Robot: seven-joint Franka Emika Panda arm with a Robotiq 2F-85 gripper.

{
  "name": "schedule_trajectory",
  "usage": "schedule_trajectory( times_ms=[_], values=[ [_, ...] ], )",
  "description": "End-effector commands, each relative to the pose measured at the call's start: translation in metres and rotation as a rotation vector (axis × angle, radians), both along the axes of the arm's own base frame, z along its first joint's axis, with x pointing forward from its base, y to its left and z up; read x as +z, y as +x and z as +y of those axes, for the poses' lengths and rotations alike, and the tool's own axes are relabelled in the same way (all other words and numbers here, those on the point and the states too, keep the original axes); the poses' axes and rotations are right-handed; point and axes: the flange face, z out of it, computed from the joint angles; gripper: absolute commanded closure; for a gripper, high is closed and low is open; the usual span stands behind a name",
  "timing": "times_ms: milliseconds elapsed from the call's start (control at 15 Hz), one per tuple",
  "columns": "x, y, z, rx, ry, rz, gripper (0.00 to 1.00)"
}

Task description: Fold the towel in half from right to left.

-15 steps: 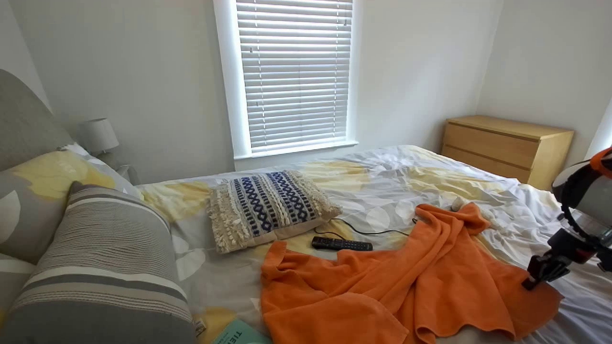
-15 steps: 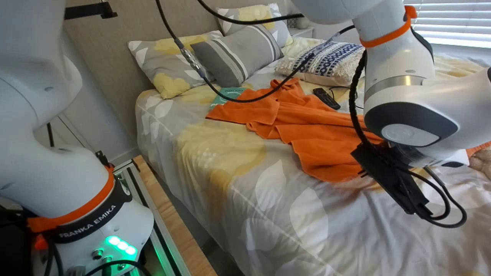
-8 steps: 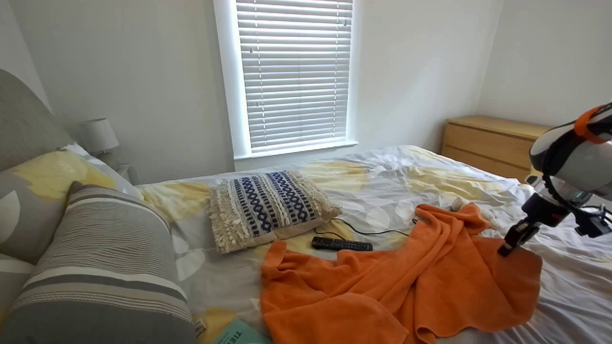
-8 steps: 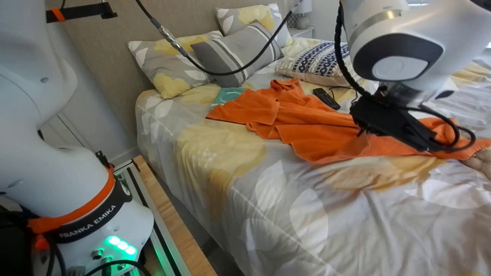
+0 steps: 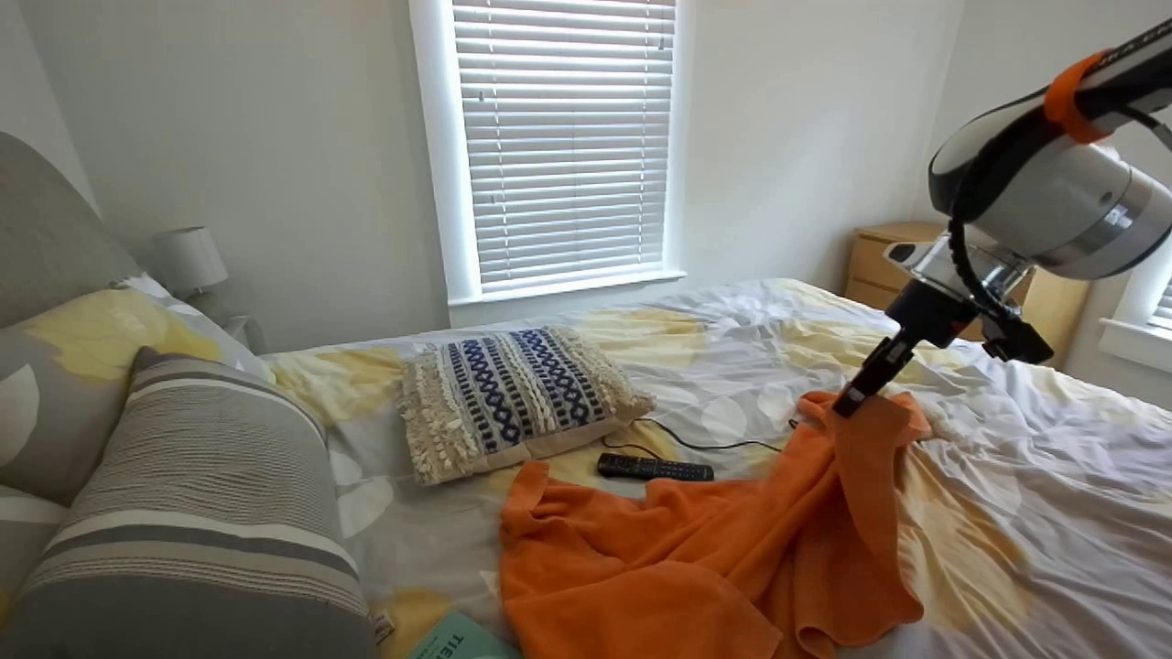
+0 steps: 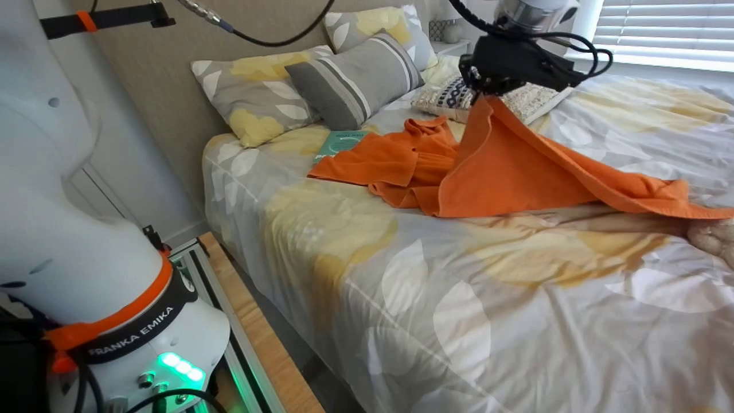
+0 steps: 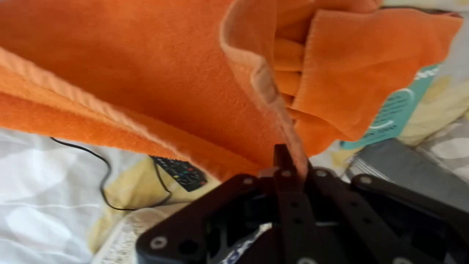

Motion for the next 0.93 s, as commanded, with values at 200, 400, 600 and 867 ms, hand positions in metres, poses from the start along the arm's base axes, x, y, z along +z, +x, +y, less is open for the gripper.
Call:
schedule_trajectory(
  times_ms=[200, 400, 600, 867],
  values=[
    [0.037, -0.012, 0.046, 0.141, 0.163, 0.046, 0.97],
    [0.042, -0.014, 0.047, 0.155, 0.182, 0.048, 0.97],
    [0.041, -0.015, 0.045, 0.155, 0.182, 0.046, 0.97],
    [0.041, -0.015, 0.045, 0.155, 0.183, 0.045, 0.97]
  ],
)
